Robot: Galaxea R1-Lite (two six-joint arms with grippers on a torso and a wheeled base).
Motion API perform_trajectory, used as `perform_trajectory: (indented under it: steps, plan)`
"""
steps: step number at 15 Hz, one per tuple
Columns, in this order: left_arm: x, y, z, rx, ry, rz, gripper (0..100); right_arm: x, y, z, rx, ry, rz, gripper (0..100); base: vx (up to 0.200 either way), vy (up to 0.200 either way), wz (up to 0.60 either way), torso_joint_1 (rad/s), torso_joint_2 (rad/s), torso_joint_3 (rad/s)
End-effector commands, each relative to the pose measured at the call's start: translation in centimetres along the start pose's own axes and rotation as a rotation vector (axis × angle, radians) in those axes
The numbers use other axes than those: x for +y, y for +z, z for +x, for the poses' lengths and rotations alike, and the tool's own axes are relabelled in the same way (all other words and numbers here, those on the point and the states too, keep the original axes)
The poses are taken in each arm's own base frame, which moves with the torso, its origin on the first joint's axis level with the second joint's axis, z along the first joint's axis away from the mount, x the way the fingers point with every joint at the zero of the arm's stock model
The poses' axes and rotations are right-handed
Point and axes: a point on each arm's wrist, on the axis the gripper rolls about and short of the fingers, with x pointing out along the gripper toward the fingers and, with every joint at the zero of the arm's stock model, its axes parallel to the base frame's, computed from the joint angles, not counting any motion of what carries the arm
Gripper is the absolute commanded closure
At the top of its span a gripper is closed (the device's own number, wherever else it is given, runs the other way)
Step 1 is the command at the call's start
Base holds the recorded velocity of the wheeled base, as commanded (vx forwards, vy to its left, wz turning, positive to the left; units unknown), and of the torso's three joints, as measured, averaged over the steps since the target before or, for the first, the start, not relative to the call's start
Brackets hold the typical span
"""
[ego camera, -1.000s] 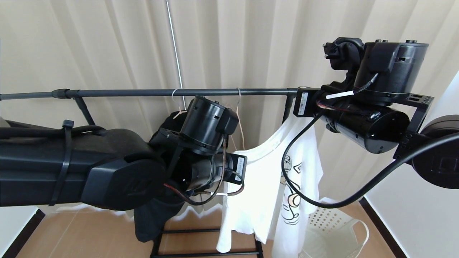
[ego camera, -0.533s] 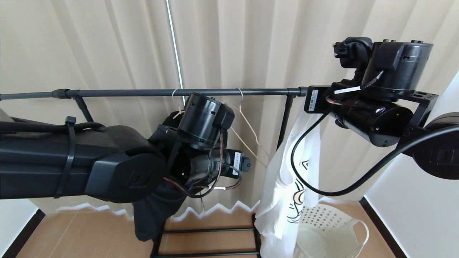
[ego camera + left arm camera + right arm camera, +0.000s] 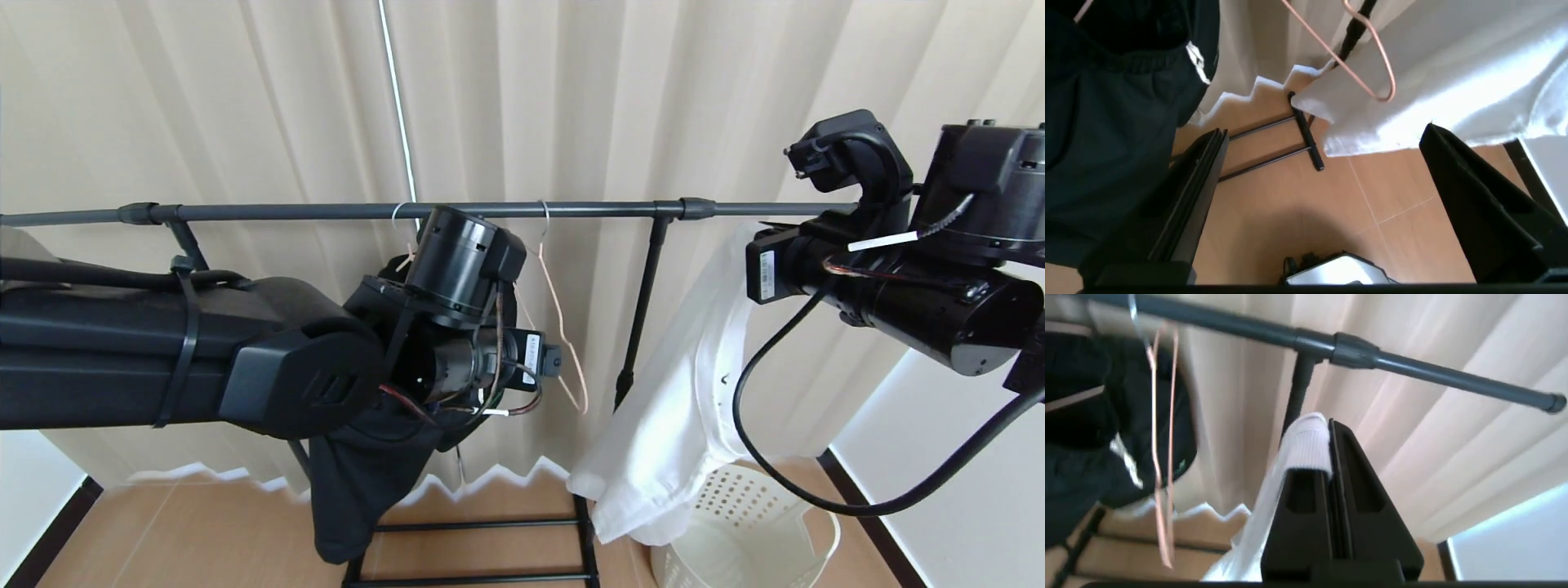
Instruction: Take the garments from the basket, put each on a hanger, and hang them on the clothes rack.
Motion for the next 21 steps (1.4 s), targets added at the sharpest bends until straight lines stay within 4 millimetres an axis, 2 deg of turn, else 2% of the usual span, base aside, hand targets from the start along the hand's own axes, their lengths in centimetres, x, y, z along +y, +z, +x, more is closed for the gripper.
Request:
perform_trajectory:
  steps: [1,4,7,9,11,13,15,21]
  plan:
    - [0.3,0.2,0.6,-0.003,0.019,-0.007,0,-1.1,0.3,-1.0,-0.016,-0.021,0.006,100,0.000,0.000,0.00,0.000,0.00,0.000]
    - [1.1,0.5,3.4,-0.004,0.096,-0.019,0,-1.0,0.1,-0.8,-0.009,-0.018,0.003,100,0.000,0.000,0.00,0.000,0.00,0.000]
    - [2.6,0.9,7.8,-0.048,0.171,-0.022,0,-0.9,0.1,-0.7,-0.022,-0.020,0.008,100,0.000,0.000,0.00,0.000,0.00,0.000]
    - [3.4,0.2,11.3,-0.088,0.183,0.024,0,-0.8,-0.1,-0.5,-0.021,-0.022,0.006,100,0.000,0.000,0.00,0.000,0.00,0.000]
    - [3.5,-0.1,14.3,-0.159,0.183,0.052,0,-0.6,-0.6,-0.1,-0.004,-0.020,0.000,100,0.000,0.000,0.00,0.000,0.00,0.000]
    - [3.2,0.1,16.0,-0.192,0.179,0.051,0,-0.5,-0.7,0.1,0.000,-0.018,-0.002,100,0.000,0.000,0.00,0.000,0.00,0.000]
    - [3.2,-0.2,17.0,-0.191,0.182,0.050,0,-0.3,-0.9,0.4,0.009,-0.015,-0.006,100,0.000,0.000,0.00,0.000,0.00,0.000]
    - [3.6,-0.1,17.1,-0.195,0.188,0.044,0,0.1,-1.2,0.8,0.010,-0.011,-0.007,100,0.000,0.000,0.00,0.000,0.00,0.000]
